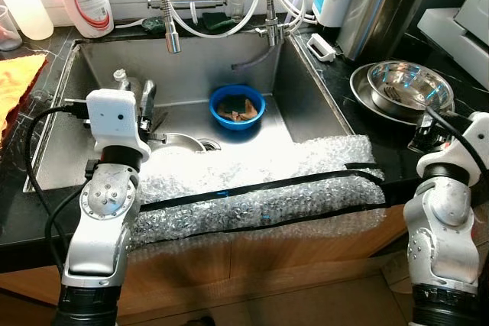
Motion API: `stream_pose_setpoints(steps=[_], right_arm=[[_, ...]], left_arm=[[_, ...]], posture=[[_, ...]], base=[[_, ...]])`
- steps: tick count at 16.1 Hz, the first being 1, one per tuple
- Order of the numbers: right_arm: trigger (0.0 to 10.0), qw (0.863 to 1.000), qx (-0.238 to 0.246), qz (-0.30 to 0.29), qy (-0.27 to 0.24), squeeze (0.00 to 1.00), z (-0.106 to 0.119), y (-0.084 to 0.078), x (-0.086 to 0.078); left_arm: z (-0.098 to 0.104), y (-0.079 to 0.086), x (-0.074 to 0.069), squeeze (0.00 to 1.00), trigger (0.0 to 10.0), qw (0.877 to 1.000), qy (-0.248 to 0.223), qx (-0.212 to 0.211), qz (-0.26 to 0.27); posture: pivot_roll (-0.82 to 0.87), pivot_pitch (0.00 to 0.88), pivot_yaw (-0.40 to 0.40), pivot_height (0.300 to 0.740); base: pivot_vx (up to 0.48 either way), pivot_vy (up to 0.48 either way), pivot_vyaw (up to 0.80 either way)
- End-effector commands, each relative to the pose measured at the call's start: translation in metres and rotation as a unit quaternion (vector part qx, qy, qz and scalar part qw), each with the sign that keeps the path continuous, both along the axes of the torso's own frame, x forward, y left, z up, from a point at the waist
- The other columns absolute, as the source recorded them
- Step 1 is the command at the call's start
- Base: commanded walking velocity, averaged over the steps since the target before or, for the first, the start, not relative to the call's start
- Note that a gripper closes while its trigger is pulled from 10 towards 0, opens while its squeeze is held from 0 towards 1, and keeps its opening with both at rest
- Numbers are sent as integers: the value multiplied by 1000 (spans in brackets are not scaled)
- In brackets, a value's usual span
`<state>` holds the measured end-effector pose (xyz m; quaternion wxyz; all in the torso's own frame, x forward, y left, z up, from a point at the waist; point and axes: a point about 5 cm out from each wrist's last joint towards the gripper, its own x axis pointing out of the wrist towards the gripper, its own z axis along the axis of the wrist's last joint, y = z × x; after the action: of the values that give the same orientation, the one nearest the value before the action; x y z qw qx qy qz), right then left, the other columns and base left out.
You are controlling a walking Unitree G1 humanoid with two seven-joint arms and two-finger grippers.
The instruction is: Kitchen organization
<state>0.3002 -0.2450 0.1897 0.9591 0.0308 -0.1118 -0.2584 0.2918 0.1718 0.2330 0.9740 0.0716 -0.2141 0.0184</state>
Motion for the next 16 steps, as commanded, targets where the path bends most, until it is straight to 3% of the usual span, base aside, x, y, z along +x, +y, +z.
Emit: stream_pose_setpoints(steps=[1, 9, 10, 11, 12, 16], right_arm=[[10000, 1000, -1, -4, 4, 0, 2, -5, 2], [10000, 1000, 0, 0, -7, 0, 7, -6, 9], [4549, 1000, 1, 1, -6, 0, 6, -6, 9], [2118, 1000, 1, 1, -2, 0, 6, -5, 9], [471, 1000, 1, 1, -1, 0, 5, -5, 10], [0, 1000, 7, 3, -1, 0, 4, -3, 10]], left_arm=[[1, 0, -1, 0, 10000, 1000, -5, 2, 1], [2, 1, -1, 0, 10000, 1000, -8, 0, 7], [2, 1, -1, 0, 10000, 1000, -8, 0, 7], [2, 1, -1, 0, 10000, 1000, -8, 0, 7], [2, 1, -1, 0, 10000, 1000, -8, 0, 7], [2, 1, -1, 0, 10000, 1000, -7, -1, 7]], posture=[[58, 123, -43, 740], [61, 135, -45, 740], [62, 135, -46, 740], [61, 136, -46, 740], [63, 137, -47, 740], [64, 138, -46, 740]], base=[[0, 0, 0], [0, 0, 0], [0, 0, 0], [0, 0, 0], [0, 0, 0], [0, 0, 0]])
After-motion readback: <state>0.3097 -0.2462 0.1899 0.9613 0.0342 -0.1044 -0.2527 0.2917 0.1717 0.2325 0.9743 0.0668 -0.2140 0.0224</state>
